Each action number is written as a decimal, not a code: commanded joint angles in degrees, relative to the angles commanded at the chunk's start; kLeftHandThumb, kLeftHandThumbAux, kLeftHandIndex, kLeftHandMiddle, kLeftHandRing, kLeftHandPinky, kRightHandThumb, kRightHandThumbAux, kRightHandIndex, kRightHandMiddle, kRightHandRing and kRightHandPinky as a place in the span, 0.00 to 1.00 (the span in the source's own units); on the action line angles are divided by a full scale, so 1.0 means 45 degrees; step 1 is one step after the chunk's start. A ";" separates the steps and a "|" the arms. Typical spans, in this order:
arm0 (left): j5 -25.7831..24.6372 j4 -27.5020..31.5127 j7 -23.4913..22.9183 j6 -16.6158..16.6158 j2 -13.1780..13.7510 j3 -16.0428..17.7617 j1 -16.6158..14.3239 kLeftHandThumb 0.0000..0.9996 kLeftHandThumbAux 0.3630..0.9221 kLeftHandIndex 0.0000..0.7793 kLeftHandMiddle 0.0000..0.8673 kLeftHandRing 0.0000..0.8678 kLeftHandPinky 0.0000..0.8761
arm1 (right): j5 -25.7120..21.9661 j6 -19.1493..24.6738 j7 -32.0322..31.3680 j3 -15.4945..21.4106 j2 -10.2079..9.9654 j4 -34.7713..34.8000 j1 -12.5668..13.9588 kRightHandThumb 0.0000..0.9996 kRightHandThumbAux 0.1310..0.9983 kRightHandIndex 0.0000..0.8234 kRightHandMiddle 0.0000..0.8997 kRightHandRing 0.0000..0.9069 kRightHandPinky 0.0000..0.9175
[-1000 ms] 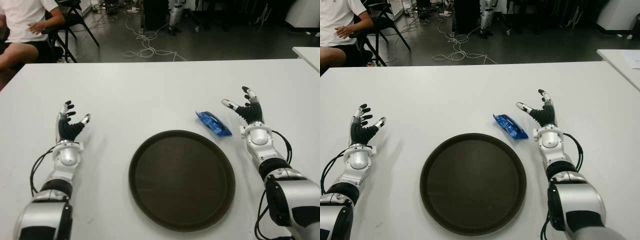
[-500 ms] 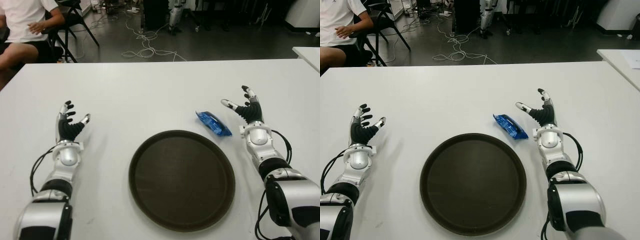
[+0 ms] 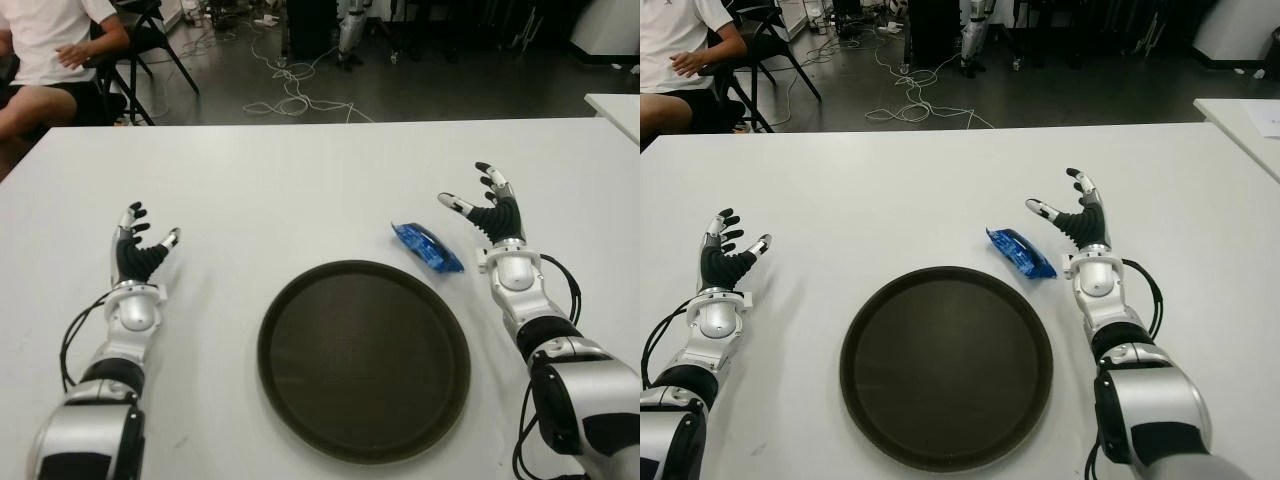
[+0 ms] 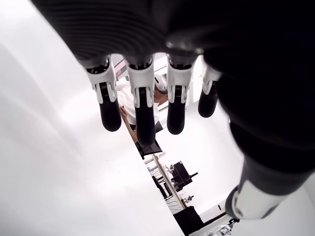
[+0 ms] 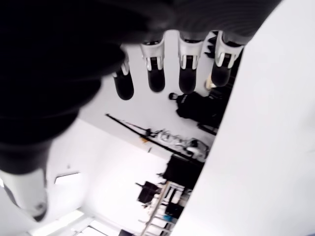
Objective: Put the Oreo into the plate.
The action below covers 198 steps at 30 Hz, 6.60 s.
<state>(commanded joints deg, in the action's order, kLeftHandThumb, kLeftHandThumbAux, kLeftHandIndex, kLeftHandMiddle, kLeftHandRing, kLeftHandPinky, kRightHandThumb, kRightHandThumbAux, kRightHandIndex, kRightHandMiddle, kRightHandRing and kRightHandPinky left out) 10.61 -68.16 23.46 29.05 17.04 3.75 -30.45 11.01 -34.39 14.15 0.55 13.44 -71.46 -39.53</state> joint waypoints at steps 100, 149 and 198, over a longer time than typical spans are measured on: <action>0.0046 -0.0132 0.0165 0.0157 -0.0170 -0.0046 -0.0095 0.25 0.64 0.14 0.20 0.24 0.29 | 0.2885 1.2476 -0.6818 -0.3503 0.1596 1.1241 0.1826 0.00 0.64 0.03 0.04 0.00 0.00; -0.0137 -0.0142 -0.0215 0.0101 -0.0131 0.0085 -0.0079 0.23 0.59 0.14 0.20 0.24 0.30 | 0.4849 1.3284 -0.7384 -0.4866 0.2124 1.2833 0.2463 0.00 0.64 0.00 0.00 0.00 0.00; -0.0024 -0.0137 -0.0143 0.0038 -0.0082 0.0012 -0.0080 0.22 0.62 0.13 0.19 0.22 0.27 | 0.5849 1.2981 -0.6989 -0.5441 0.1835 1.0190 0.1756 0.00 0.59 0.00 0.00 0.00 0.00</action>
<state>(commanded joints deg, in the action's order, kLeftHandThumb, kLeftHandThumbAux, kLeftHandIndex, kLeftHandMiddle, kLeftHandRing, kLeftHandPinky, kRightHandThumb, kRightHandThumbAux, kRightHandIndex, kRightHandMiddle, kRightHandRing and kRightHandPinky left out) 10.50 -68.78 22.81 29.22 16.67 3.81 -30.82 37.33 24.03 -17.31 -23.94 21.70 -25.60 -31.63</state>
